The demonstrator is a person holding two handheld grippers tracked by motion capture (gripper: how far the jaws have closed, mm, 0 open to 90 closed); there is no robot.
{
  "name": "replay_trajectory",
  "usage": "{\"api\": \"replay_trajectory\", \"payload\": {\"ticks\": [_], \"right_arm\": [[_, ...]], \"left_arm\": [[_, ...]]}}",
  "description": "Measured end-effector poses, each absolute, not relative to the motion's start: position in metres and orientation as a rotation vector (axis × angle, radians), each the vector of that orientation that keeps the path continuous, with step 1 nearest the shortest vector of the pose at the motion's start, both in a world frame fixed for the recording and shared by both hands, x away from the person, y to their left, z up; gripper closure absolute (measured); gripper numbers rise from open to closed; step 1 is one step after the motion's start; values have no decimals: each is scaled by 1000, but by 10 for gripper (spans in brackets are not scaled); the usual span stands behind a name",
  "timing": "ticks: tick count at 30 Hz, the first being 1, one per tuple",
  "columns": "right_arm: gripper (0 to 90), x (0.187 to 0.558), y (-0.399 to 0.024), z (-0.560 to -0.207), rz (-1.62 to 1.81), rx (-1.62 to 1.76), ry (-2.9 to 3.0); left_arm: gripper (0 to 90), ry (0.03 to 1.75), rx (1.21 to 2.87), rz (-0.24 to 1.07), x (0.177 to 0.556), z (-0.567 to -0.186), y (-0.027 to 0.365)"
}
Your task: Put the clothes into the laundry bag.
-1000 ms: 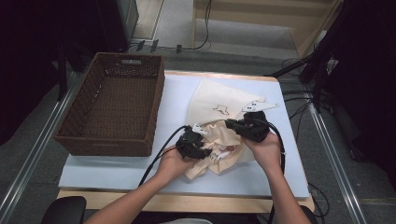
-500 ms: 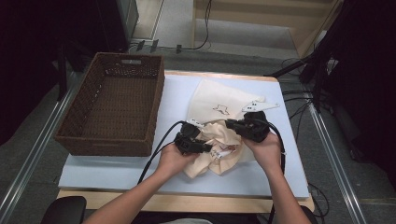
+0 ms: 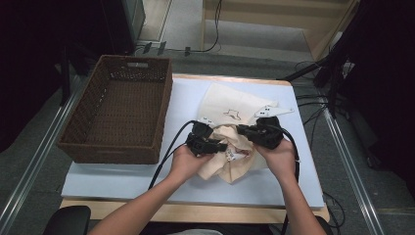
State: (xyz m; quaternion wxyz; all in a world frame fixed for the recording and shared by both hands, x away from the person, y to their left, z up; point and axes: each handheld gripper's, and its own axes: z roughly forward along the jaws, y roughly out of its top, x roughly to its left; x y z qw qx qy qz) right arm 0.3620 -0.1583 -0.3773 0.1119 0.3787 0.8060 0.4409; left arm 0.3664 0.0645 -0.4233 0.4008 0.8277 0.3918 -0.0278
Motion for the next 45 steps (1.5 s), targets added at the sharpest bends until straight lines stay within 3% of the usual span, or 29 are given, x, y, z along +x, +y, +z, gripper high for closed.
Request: {"api": "replay_trajectory", "payload": {"ticks": [34, 45], "right_arm": [[883, 360, -157, -374, 1307, 1101, 2375], [883, 360, -156, -376, 1305, 1103, 2386]], "left_arm": [[743, 1060, 2048, 34, 390, -422, 42], [727, 1063, 2058, 4, 397, -432, 44]]}}
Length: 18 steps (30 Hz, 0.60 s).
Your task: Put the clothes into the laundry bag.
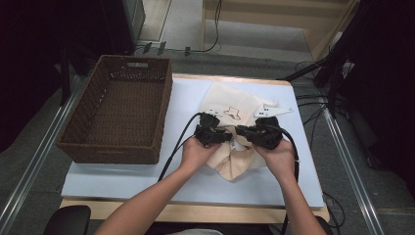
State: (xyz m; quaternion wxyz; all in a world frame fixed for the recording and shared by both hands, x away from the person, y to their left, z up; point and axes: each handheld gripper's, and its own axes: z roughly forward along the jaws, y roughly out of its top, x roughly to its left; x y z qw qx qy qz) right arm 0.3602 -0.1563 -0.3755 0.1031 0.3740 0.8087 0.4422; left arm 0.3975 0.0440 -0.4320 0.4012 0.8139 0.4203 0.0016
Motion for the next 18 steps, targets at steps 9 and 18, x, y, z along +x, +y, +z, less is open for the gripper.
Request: {"api": "replay_trajectory", "payload": {"ticks": [9, 18], "right_arm": [[884, 362, -157, -377, 1299, 1104, 2390], [883, 363, -159, -379, 1297, 1119, 2384]], "left_arm": [[640, 1025, 2067, -43, 391, -429, 52], [404, 962, 2088, -77, 378, -415, 67]]}}
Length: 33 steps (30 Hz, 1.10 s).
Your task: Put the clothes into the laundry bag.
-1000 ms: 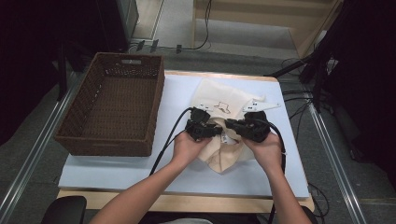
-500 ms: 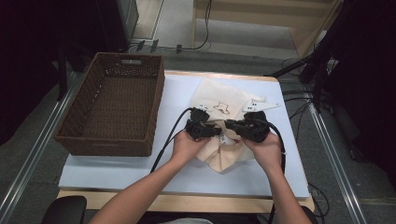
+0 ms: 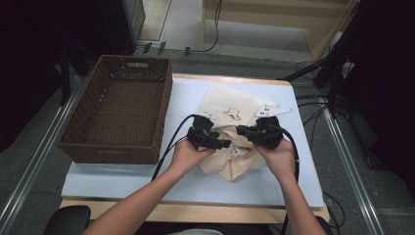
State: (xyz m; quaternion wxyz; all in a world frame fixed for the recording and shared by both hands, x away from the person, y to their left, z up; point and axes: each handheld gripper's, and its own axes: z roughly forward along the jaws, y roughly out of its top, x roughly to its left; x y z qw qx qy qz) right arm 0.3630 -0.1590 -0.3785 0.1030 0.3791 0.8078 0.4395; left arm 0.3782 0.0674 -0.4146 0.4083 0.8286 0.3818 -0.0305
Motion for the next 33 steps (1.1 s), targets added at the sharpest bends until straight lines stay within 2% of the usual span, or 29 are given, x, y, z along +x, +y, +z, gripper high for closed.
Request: {"api": "replay_trajectory", "payload": {"ticks": [4, 11, 19, 27, 30, 33], "right_arm": [[883, 363, -160, -379, 1293, 1125, 2385], [883, 363, -160, -379, 1289, 1128, 2385], [883, 364, -160, -381, 1286, 1124, 2385], [883, 363, -159, -382, 1283, 1121, 2389], [883, 363, -159, -383, 1285, 1128, 2389], [883, 362, -159, -383, 1283, 1126, 2391]], "left_arm": [[363, 932, 2088, -48, 369, -406, 77], [271, 928, 2123, -83, 353, -405, 93], [266, 945, 2158, -79, 346, -430, 104], [295, 949, 2196, -98, 349, -458, 93], [340, 938, 2196, -71, 347, -460, 91], [432, 932, 2199, -49, 347, -462, 92]]}}
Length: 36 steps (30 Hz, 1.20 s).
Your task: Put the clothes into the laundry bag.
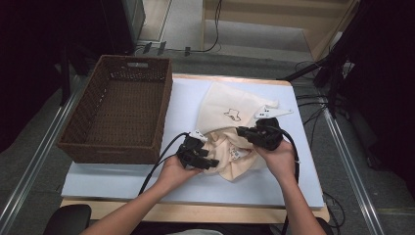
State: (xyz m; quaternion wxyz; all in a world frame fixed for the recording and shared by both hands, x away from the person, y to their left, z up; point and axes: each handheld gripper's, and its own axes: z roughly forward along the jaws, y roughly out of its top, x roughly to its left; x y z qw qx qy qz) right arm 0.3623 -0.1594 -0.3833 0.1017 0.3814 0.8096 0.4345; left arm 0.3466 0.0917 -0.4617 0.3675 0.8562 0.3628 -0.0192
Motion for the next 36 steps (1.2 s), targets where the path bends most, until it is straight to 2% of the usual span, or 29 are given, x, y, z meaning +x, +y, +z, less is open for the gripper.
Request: {"api": "replay_trajectory", "payload": {"ticks": [7, 11, 20, 36], "right_arm": [[883, 362, -157, -384, 1279, 1126, 2394], [883, 362, -154, -384, 1276, 1122, 2400], [883, 362, -154, -384, 1279, 1123, 2398], [883, 361, -156, -382, 1288, 1118, 2388]], "left_arm": [[699, 914, 2229, -3, 347, -462, 91], [773, 905, 2252, -4, 348, -460, 88], [796, 932, 2142, -100, 356, -444, 85], [796, 914, 2098, 0, 369, -423, 56]]}}
